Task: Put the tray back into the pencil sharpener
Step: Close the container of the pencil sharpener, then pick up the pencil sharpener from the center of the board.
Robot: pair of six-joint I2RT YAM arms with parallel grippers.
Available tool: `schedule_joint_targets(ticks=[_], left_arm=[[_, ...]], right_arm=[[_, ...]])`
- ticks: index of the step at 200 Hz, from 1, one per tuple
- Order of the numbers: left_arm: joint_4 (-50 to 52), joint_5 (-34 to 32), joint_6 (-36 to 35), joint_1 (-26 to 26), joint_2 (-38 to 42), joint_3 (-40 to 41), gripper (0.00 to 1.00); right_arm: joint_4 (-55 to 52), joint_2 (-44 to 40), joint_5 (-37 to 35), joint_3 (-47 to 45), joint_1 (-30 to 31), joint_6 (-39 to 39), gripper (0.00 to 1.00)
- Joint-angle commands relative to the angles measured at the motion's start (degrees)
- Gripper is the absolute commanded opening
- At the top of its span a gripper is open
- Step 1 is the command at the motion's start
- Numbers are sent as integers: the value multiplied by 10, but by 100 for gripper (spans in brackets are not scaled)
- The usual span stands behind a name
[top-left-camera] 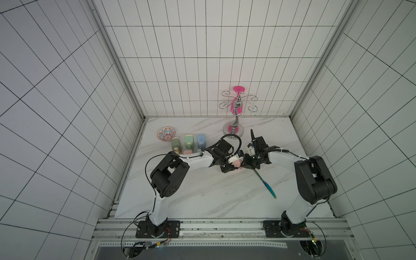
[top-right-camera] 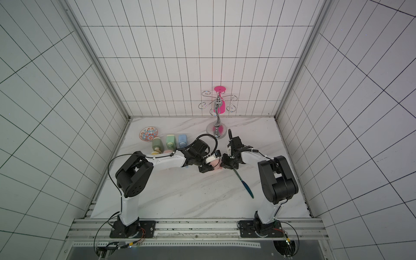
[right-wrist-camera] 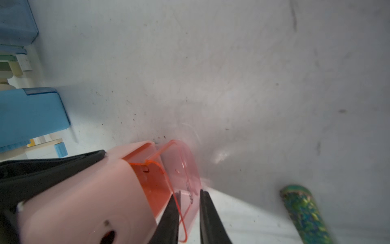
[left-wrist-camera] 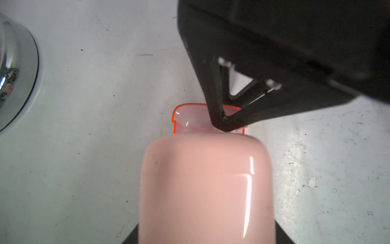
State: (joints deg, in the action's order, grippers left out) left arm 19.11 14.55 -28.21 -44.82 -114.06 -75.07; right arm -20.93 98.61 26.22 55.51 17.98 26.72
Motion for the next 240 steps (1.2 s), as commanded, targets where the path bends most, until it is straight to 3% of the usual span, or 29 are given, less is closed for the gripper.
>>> schedule_joint_targets(ticks=[1,43,82,138,240], left_arm=[[0,-18,4,-2,-5,9,45],[15,-30,10,-3,-13,-1,45],[16,-31,13,-3,-15,0,44],[15,-27,24,-2,-17,-3,43],[1,-25,59,-3,-25,-12,43]], right_arm=[[11,-4,49,6,5,2,21],[-22,-59,20,11,-19,-3,29],[-38,-77,-42,-1,-37,-6,25],[9,12,2,23,-27,20,17],[85,37,132,-13,-14,31,17]])
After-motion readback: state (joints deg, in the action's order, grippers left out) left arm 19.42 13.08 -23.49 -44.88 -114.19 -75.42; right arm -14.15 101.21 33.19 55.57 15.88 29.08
